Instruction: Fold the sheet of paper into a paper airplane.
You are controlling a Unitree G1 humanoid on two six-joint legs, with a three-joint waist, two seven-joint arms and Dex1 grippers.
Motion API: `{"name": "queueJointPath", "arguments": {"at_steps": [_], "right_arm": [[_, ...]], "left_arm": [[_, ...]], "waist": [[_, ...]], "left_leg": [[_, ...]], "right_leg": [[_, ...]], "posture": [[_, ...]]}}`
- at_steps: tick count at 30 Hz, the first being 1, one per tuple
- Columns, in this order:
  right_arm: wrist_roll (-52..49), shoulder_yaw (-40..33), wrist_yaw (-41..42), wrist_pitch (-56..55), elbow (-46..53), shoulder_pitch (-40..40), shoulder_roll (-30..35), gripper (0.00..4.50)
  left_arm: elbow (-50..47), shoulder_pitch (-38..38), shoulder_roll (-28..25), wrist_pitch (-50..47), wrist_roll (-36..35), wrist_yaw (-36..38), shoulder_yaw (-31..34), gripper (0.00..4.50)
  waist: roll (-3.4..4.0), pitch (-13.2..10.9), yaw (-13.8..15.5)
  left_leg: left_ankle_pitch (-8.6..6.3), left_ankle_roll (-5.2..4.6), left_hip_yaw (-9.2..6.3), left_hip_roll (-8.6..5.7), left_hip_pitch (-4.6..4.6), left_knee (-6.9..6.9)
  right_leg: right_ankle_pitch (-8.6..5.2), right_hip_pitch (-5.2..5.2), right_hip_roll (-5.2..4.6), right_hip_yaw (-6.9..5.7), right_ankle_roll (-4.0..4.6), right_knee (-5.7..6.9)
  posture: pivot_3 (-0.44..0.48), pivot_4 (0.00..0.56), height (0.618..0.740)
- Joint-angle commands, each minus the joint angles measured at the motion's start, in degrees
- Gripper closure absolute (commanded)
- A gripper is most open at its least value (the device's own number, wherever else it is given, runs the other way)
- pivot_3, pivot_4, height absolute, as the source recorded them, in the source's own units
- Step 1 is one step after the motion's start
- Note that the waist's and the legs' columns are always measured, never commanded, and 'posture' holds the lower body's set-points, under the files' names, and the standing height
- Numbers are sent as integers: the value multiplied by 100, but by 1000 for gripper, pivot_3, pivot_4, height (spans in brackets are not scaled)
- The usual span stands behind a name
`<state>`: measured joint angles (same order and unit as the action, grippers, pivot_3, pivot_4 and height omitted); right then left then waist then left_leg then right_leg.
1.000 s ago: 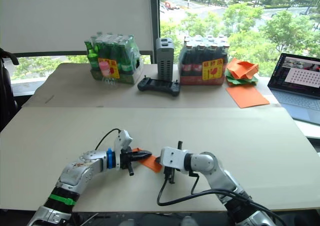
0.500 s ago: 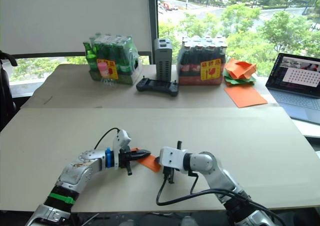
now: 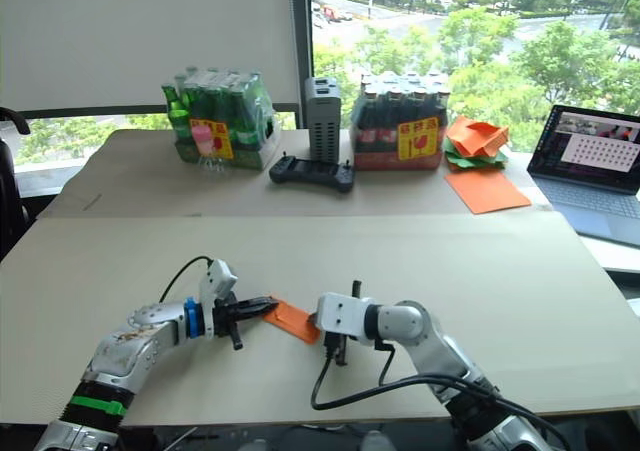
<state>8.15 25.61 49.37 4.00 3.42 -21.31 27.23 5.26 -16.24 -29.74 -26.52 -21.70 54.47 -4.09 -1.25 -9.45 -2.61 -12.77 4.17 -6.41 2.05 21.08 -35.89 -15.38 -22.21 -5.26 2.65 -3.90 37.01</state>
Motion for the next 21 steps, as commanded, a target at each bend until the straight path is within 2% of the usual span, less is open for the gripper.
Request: {"name": "queueJointPath", "arguments": {"at_steps": [1, 21], "right_arm": [[88, 36, 37, 133, -158, 53, 26, 4466], [-138, -175, -243, 501, -369, -179, -683, 4466]], "left_arm": [[271, 171, -120, -163, 195, -223, 67, 4500], [330, -7, 88, -123, 239, -263, -75, 4500]], "waist": [[1, 2, 0], [3, 4, 39]], "left_leg": [[0, 0, 0, 0, 0, 0], [0, 0, 0, -1, 2, 1]], "right_leg": [[0, 0, 0, 0, 0, 0], [0, -1, -1, 0, 0, 0]], "posture": [[0, 150, 740], [0, 150, 740]]}}
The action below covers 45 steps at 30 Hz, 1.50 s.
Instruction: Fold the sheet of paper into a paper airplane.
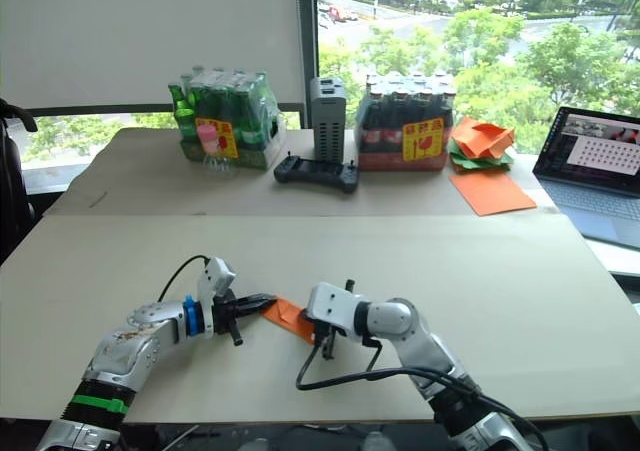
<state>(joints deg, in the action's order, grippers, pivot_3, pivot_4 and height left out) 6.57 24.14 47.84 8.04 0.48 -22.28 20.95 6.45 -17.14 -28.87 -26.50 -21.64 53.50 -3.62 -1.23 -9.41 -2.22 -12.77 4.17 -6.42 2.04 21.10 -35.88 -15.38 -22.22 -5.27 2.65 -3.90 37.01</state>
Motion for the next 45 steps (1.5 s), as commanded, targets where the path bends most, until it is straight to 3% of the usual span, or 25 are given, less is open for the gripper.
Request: {"name": "queueJointPath", "arguments": {"at_steps": [1, 19, 22, 25, 33, 45], "right_arm": [[45, -11, -93, 99, -102, -86, -50, 4466], [4, -3, 314, 284, 456, 517, 763, 4466], [-106, -115, 247, 257, 538, 487, 700, 4466], [-600, -600, -163, 129, 668, 310, 207, 4466], [-1339, -1090, -270, -210, 1163, 130, -288, 4466], [-1604, -519, 746, 414, 1828, 528, 672, 4466]], "left_arm": [[204, 83, 4, -127, 231, -166, -125, 4500], [197, 83, 29, -133, 218, -184, -119, 4500], [214, 57, 30, -136, 218, -178, -120, 4500], [142, 38, 37, -108, 172, -162, -82, 4500], [-776, -88, 63, -890, -513, -285, 379, 4500], [-2294, -264, -383, -2278, -1950, -647, 1422, 4500]], "waist": [[0, 0, 0], [2, 5, 26], [2, 5, 27], [2, 4, 19], [-3, -14, 9], [-12, -30, -24]], "left_leg": [[0, 0, 0, 0, 0, 0], [0, 0, 0, -1, 0, 0], [0, 0, 0, -1, 0, 0], [0, 0, 0, -1, 0, 0], [-1, 0, 0, -1, 20, 2], [-2, -1, 0, 0, 45, 4]], "right_leg": [[0, 0, 0, 0, 0, 0], [-2, 2, -1, 0, -3, -3], [-2, 3, -2, 0, -4, -3], [-2, 2, -1, 0, -4, -3], [-1, -13, -2, -1, -3, -10], [15, -36, -2, -2, 24, -16]], "posture": [[0, 150, 740], [0, 150, 740], [0, 150, 740], [0, 150, 740], [0, 150, 740], [0, 150, 740]]}}
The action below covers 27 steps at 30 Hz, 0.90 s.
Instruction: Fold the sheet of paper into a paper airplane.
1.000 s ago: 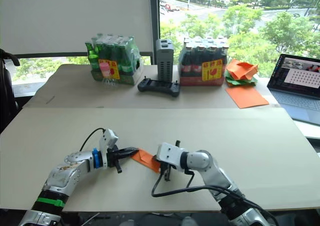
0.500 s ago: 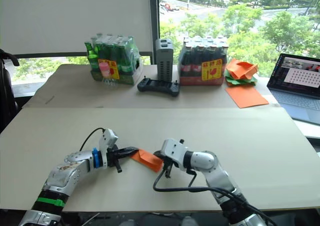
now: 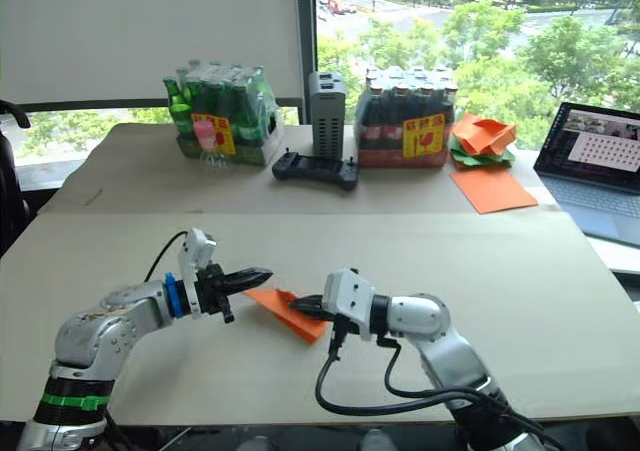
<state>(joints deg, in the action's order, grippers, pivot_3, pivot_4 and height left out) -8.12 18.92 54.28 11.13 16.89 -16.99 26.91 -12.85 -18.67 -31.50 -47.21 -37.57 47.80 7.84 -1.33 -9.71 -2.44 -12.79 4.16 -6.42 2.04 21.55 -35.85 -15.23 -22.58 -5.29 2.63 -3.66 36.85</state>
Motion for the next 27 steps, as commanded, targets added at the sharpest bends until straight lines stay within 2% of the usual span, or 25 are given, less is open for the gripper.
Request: {"name": "queueJointPath", "arguments": {"at_steps": [1, 7, 8, 11, 27], "right_arm": [[-115, 19, 109, 151, 177, 11, 109, 4466], [106, 73, -61, 392, 45, 1, 185, 4466], [77, 58, -77, 480, 60, -3, 173, 3866], [53, 58, -107, 636, 99, -18, 159, 2911], [1, -3, -456, 1606, -138, -358, -87, 2911]], "left_arm": [[-436, -113, -159, -275, -447, -117, 338, 4500], [-804, 49, -335, -542, -876, -317, 633, 4500], [-820, 87, -348, -548, -906, -349, 659, 4500], [-828, 176, -337, -538, -946, -477, 698, 4500], [-799, 329, -249, -368, -979, -738, 615, 4500]], "waist": [[-2, -2, -3], [-10, -7, -2], [-10, -7, -2], [-12, -8, -1], [-15, -11, 0]], "left_leg": [[0, 0, 0, 0, 0, 0], [0, 0, 0, 0, 3, 0], [0, 0, 0, 0, 3, 0], [0, 0, 0, 0, 3, 0], [0, 0, 0, -1, 9, -1]], "right_leg": [[0, 0, 0, 0, 0, 0], [1, -2, 0, 0, 2, -2], [1, -2, 0, 0, 2, -3], [3, -2, 0, 0, 5, -2], [9, -6, 0, 0, 16, -3]], "posture": [[0, 150, 740], [0, 150, 740], [0, 150, 740], [0, 150, 740], [0, 150, 740]]}}
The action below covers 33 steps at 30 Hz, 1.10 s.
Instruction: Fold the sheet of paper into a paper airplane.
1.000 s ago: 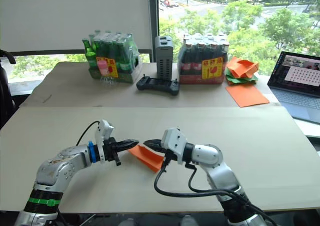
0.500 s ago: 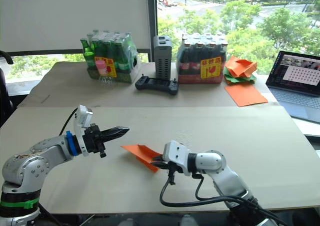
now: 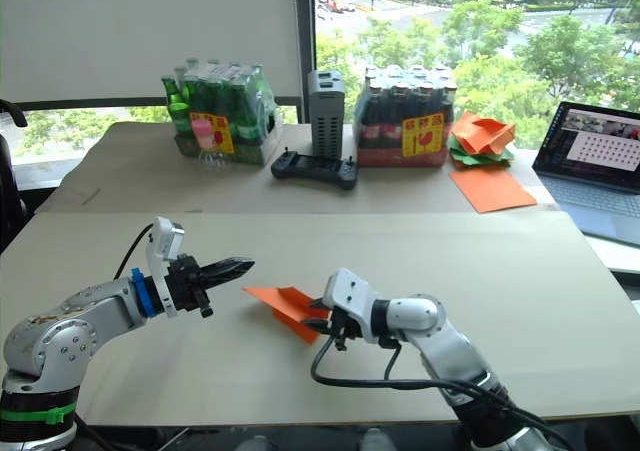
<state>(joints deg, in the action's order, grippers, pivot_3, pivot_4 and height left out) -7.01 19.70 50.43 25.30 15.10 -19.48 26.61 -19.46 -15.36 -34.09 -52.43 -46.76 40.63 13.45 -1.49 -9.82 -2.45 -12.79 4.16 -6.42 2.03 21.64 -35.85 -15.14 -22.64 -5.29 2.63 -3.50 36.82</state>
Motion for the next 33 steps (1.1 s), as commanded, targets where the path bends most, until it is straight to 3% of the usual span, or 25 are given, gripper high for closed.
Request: {"name": "queueJointPath", "arguments": {"at_steps": [1, 9, 23, 33], "right_arm": [[-135, -104, -101, 280, 21, -132, -89, 2911], [-611, -642, -558, 1448, -244, -610, -488, 2911], [-1403, -1193, -757, 2308, -159, -1093, -839, 2911], [-1738, -736, -586, 2240, 406, -889, -704, 2911]], "left_arm": [[-140, -1, 14, 156, -64, -31, 53, 4500], [-145, -15, 62, 149, -112, -127, 63, 4500], [-149, 65, 131, 132, -175, -251, 107, 4500], [-102, 112, 106, 136, -175, -276, 178, 4500]], "waist": [[0, 0, 0], [0, 0, -6], [0, 0, -15], [1, 0, -10]], "left_leg": [[0, 0, 0, 0, 0, 0], [0, 0, 0, 1, 12, 0], [1, 0, 0, 0, 43, -4], [1, 0, 0, 0, 43, -4]], "right_leg": [[0, 0, 0, 0, 0, 0], [2, -17, 1, 0, 3, 7], [3, -50, 1, 1, 5, 20], [3, -50, 1, 1, 4, 21]], "posture": [[0, 150, 740], [0, 150, 740], [0, 150, 740], [0, 150, 740]]}}
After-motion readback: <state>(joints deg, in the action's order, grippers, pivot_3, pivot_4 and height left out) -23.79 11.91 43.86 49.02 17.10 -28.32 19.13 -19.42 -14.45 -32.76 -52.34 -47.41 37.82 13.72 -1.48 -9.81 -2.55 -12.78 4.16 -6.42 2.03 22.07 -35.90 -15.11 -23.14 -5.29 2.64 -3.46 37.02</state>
